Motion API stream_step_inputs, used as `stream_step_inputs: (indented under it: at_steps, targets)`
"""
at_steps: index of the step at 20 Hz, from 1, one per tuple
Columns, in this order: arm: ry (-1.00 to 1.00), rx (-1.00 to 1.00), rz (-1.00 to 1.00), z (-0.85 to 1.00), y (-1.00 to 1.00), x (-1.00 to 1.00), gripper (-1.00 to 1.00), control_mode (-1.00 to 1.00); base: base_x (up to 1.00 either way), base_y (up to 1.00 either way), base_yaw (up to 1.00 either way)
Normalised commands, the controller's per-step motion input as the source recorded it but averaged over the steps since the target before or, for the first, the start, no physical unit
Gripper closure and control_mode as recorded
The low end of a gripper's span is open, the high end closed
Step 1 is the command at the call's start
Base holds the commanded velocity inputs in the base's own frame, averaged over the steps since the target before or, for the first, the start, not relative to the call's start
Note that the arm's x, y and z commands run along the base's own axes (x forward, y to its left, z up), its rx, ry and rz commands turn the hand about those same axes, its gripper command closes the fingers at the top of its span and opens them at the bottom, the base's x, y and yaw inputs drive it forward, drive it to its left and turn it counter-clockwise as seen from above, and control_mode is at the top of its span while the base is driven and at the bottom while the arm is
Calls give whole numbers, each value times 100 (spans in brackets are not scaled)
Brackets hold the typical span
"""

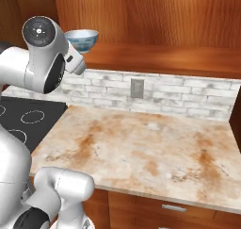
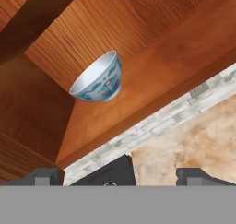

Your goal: Take the smaller bowl and place it next to the appetizer plate on the dining counter , and place the larger bowl next to the plate with cooked food.

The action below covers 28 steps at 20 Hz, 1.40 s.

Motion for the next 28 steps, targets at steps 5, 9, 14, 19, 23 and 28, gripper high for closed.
stream_step_inputs:
  at_steps: [5, 9, 14, 19, 23, 28]
  targets:
    - [0, 0, 0, 0, 1, 49, -100, -100, 0, 0, 0]
    - [0, 0, 0, 0, 0, 47, -100, -100, 0, 0, 0]
    - [0, 0, 0, 0, 5, 55, -100, -100, 0, 0, 0]
    - [0, 0, 0, 0, 12, 65, -100, -100, 0, 0, 0]
    - [3, 0, 0, 0, 12, 59, -100, -100, 0, 0, 0]
    - [8, 0, 0, 0, 12, 58, -100, -100, 0, 0, 0]
